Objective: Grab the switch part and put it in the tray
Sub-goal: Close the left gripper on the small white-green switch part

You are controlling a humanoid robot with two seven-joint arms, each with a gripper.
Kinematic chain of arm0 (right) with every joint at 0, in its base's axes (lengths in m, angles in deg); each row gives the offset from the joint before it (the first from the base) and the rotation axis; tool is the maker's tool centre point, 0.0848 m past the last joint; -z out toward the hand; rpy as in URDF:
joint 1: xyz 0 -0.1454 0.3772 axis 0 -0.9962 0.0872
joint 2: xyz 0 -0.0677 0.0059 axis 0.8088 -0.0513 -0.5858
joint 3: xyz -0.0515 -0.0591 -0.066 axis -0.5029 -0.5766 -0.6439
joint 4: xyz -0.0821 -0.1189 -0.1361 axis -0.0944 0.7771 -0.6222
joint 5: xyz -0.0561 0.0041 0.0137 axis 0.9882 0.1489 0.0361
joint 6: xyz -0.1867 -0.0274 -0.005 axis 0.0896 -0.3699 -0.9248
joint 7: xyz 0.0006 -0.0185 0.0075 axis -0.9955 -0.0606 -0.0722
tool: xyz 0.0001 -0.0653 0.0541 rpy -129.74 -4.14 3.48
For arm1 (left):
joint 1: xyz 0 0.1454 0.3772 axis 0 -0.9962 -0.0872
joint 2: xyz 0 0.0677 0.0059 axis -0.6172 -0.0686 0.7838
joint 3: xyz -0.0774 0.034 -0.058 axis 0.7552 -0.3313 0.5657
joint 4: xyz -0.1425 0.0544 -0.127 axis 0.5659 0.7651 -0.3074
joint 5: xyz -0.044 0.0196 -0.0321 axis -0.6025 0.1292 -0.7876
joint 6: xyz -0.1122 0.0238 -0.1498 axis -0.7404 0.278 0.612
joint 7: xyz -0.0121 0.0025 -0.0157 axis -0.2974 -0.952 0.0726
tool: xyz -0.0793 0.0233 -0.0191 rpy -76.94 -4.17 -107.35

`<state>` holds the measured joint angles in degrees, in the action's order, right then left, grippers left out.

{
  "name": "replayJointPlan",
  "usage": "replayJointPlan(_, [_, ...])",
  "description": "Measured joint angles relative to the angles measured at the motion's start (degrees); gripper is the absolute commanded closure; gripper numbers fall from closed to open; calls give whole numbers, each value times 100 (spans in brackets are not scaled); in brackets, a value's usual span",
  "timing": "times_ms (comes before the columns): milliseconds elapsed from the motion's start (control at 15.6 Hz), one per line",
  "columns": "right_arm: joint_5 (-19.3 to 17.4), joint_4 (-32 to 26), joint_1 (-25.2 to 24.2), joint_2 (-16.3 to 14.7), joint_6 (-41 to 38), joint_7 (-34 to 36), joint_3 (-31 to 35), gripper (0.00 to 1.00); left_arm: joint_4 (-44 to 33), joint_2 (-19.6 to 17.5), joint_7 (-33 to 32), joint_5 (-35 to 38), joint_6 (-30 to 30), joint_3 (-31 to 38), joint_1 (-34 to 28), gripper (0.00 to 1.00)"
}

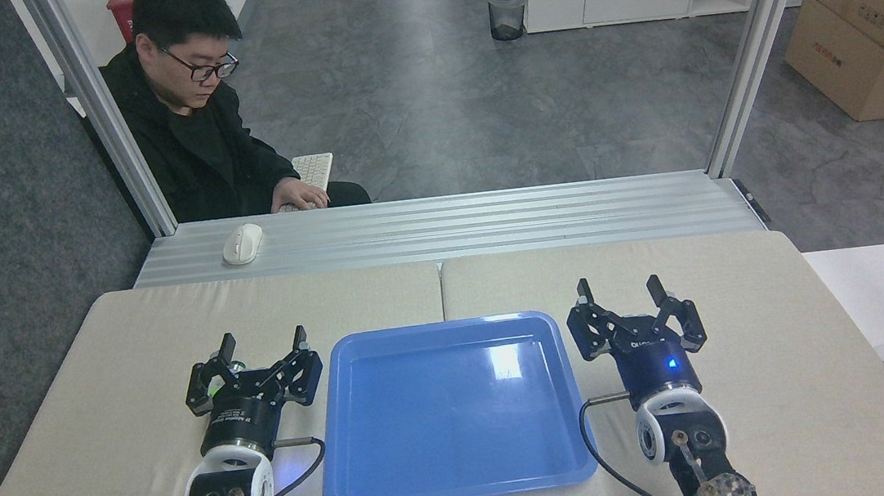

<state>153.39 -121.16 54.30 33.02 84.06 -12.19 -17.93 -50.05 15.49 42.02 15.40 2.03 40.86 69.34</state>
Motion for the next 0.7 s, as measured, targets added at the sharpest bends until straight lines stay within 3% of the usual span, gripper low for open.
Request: replayJointPlan(704, [-7,0,0,1,53,0,-6,0,1274,-388,458,-15,0,87,281,1])
